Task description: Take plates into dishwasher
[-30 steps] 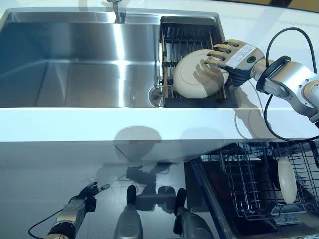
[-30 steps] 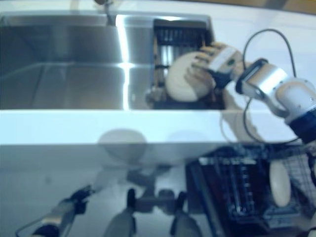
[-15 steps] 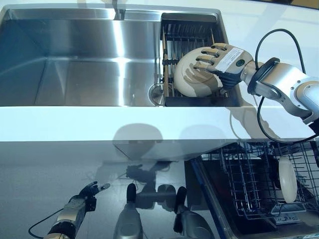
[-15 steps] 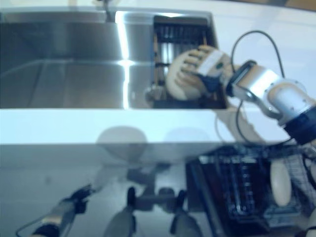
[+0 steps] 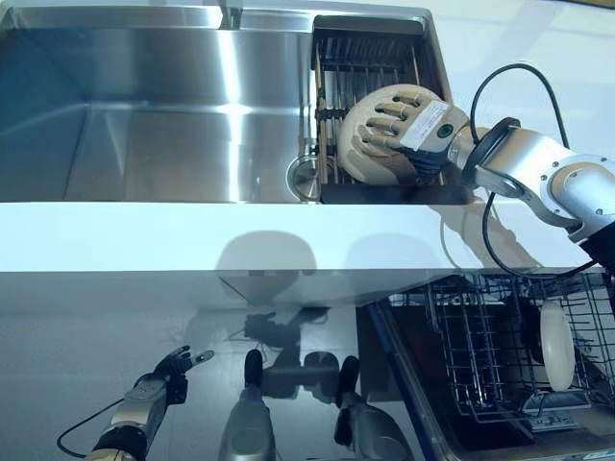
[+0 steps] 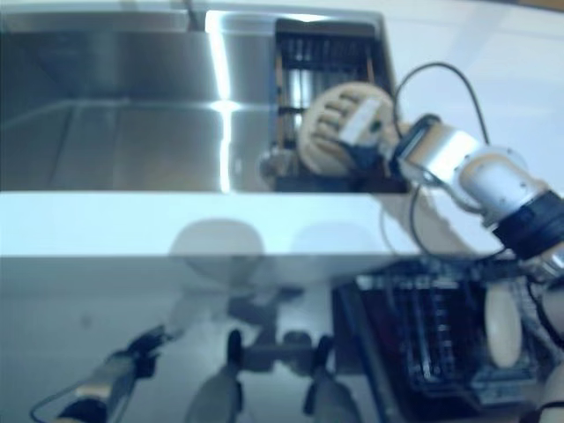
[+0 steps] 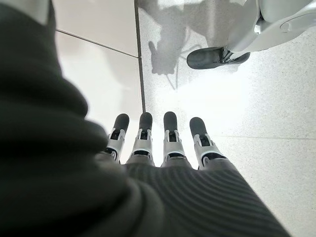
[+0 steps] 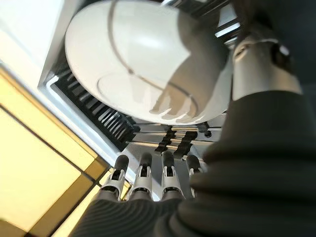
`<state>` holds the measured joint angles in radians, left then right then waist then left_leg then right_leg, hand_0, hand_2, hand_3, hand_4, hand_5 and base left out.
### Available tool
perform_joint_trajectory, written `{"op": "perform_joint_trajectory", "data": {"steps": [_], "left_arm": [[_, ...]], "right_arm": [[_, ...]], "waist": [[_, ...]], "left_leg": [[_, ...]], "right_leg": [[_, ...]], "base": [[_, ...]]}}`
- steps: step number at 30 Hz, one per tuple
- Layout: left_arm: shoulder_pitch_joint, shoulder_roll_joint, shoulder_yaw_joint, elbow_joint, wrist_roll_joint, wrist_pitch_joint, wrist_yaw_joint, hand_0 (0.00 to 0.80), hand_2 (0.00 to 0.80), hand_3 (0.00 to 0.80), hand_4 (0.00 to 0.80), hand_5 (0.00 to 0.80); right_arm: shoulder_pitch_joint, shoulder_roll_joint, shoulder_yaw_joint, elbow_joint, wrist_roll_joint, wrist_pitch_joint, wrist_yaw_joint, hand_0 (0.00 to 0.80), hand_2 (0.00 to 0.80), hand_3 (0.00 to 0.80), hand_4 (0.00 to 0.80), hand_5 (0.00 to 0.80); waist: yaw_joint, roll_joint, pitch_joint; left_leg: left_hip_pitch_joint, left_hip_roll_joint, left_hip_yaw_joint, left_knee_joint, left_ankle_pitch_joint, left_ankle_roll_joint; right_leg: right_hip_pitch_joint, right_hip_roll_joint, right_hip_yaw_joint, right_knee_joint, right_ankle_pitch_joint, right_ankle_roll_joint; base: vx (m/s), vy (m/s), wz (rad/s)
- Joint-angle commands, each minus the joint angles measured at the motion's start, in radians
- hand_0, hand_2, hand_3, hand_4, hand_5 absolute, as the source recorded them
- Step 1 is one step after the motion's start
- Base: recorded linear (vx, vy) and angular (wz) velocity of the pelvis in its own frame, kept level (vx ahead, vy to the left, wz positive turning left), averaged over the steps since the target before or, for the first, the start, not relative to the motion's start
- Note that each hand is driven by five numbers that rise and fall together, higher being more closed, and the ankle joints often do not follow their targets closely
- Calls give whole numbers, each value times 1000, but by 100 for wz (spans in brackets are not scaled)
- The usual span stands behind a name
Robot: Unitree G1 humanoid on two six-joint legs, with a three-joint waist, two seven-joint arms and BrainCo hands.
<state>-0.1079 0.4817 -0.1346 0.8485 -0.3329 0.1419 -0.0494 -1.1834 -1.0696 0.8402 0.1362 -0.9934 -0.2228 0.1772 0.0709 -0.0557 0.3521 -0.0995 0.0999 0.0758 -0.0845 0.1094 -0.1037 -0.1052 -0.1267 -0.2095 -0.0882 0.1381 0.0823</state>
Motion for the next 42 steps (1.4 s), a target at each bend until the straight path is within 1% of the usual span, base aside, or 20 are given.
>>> {"op": "perform_joint_trajectory", "data": {"steps": [1, 5, 8, 9, 13, 16, 17, 18, 19, 21, 24, 28, 33, 37, 42], "left_arm": [[-55, 8, -28, 12, -38, -22, 10, 0, 0, 0, 0, 0], [-61, 3, -34, 14, -51, -25, 12, 0, 0, 0, 0, 0], [-65, -3, -40, 14, -59, -29, 16, 0, 0, 0, 0, 0], [-67, -4, -41, 11, -61, -27, 18, 0, 0, 0, 0, 0], [-72, -11, -46, 18, -63, -34, 20, 0, 0, 0, 0, 0], [-79, -20, -51, 18, -65, -32, 29, 0, 0, 0, 0, 0], [-81, -22, -52, 17, -66, -31, 31, 0, 0, 0, 0, 0], [-84, -24, -53, 17, -68, -30, 33, 0, 0, 0, 0, 0], [-84, -29, -56, 18, -70, -30, 36, 0, 0, 0, 0, 0], [-89, -38, -62, 20, -71, -26, 44, 0, 0, 0, 0, 0], [-92, -46, -65, 26, -68, -27, 46, 0, 0, 0, 0, 0], [-85, -55, -68, 30, -55, -36, 43, 0, 0, 0, 0, 0], [-87, -56, -72, 29, -52, -33, 47, 0, 0, 0, 0, 0], [-85, -56, -73, 35, -38, -33, 49, 0, 0, 0, 0, 0], [-82, -49, -73, 34, -34, -26, 48, 0, 0, 0, 0, 0]], "right_arm": [[-4, -25, 0, -6, -174, 5, 7, 0, 0, 0, 0, 0], [27, 5, -7, 49, -341, 24, 26, 0, 0, 0, 0, 0], [53, 27, -15, 94, -417, 27, 40, 0, 0, 0, 0, 0], [65, 35, -23, 110, -457, 38, 42, 0, 0, 0, 0, 0], [88, 62, -40, 164, -560, 59, 15, 0, 0, 0, 0, 0], [99, 87, -53, 204, -662, 122, -33, 0, 0, 0, 0, 0], [99, 91, -55, 210, -671, 135, -45, 0, 0, 0, 0, 0], [99, 99, -60, 223, -674, 162, -67, 367, 367, 367, 367, 367], [100, 104, -65, 229, -680, 185, -95, 800, 800, 800, 800, 800], [86, 112, -75, 238, -654, 250, -147, 800, 800, 800, 800, 800], [69, 104, -82, 243, -619, 309, -205, 800, 800, 800, 800, 800], [53, 78, -92, 226, -551, 360, -287, 800, 800, 800, 800, 800], [29, 53, -91, 213, -448, 396, -324, 800, 800, 800, 800, 800], [9, 23, -96, 211, -327, 425, -374, 800, 800, 800, 800, 800], [-15, 8, -80, 209, -280, 439, -394, 800, 800, 800, 800, 800]], "waist": [[20, 0, 11], [23, 6, 18], [25, 10, 22], [25, 12, 23], [26, 15, 27], [29, 19, 28], [29, 20, 28], [30, 22, 28], [30, 25, 27], [32, 31, 25], [32, 35, 20], [30, 39, 5], [27, 40, -8], [24, 35, -22], [26, 33, -33]], "left_leg": [[21, -49, 21, -3, -45, 52], [16, -51, 20, -3, -43, 52], [11, -51, 20, -3, -42, 52], [10, -52, 20, -3, -41, 53], [7, -53, 17, -3, -41, 54], [4, -54, 17, -3, -41, 55], [3, -54, 16, -3, -41, 55], [1, -54, 16, -3, -41, 55], [1, -54, 15, -3, -41, 56], [-1, -56, 13, -3, -41, 57], [-3, -61, 8, -3, -44, 60], [-1, -66, 2, -3, -49, 63], [3, -69, -3, -3, -55, 66], [15, -71, -10, -3, -62, 67], [21, -71, -14, -3, -65, 67]], "right_leg": [[35, -37, -22, 8, -22, 85], [30, -40, -24, 9, -21, 85], [26, -42, -25, 9, -20, 84], [25, -42, -25, 9, -20, 84], [21, -44, -26, 10, -19, 83], [18, -45, -27, 10, -19, 83], [17, -45, -27, 10, -19, 83], [15, -45, -27, 10, -19, 83], [14, -45, -27, 10, -19, 82], [14, -44, -26, 10, -20, 81], [14, -42, -27, 10, -22, 80], [16, -42, -26, 10, -25, 80], [20, -40, -21, 10, -28, 79], [29, -39, -16, 12, -32, 80], [37, -37, -13, 9, -33, 81]], "base": [[0, 0, 0], [0, 0, 0], [0, 0, 0], [0, 0, 0], [0, 0, 0], [0, 0, 0], [0, 0, 0], [0, 0, 0], [-6, 18, 5], [-2, 16, 7], [0, 6, 3], [5, 8, 2], [0, 0, 0], [16, -5, 0], [6, -2, 0]]}}
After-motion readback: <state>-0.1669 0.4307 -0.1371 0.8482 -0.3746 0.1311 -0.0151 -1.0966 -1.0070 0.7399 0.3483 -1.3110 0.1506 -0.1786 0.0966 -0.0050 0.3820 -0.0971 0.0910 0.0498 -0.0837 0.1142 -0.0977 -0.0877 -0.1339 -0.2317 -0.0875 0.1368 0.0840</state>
